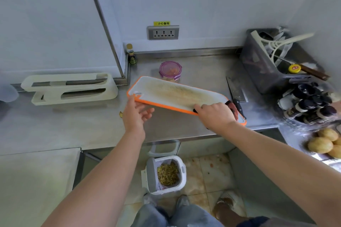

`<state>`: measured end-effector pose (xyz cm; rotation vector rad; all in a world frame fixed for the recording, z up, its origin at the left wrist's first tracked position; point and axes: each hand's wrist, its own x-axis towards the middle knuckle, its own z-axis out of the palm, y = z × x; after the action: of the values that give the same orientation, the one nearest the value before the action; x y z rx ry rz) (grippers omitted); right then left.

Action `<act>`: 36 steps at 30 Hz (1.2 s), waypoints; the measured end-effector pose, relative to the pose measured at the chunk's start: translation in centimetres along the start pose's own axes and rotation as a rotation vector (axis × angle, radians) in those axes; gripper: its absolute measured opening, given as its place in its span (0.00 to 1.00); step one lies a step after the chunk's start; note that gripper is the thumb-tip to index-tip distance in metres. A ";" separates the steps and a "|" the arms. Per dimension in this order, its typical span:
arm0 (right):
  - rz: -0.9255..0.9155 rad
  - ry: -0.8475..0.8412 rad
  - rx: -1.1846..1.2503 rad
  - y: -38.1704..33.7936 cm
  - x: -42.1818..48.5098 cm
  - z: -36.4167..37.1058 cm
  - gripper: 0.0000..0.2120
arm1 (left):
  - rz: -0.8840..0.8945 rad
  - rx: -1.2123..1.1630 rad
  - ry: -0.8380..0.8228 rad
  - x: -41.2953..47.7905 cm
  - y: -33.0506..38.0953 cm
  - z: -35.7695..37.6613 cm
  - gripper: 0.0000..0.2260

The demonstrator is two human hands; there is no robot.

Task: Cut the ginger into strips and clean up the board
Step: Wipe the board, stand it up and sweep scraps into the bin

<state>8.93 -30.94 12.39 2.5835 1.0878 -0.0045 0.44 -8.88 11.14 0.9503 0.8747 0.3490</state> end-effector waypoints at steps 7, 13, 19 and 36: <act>0.035 0.256 0.099 0.5 0.4 -2.4 0.07 | 0.046 0.050 -0.199 -0.7 3.2 0.3 0.25; 0.180 0.424 0.455 -0.7 2.6 -5.5 0.06 | 0.021 0.174 -0.268 -0.9 4.3 0.9 0.19; 0.317 0.532 0.763 -4.4 5.6 -6.7 0.09 | 0.024 0.296 -0.230 0.3 6.0 -0.5 0.16; 0.379 0.621 0.894 -10.7 17.0 -7.0 0.12 | 0.164 0.499 -0.385 8.6 11.9 -0.3 0.16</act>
<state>12.62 -10.07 13.52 3.7308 0.8550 0.5533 6.77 3.22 16.62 1.4990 0.5349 0.0751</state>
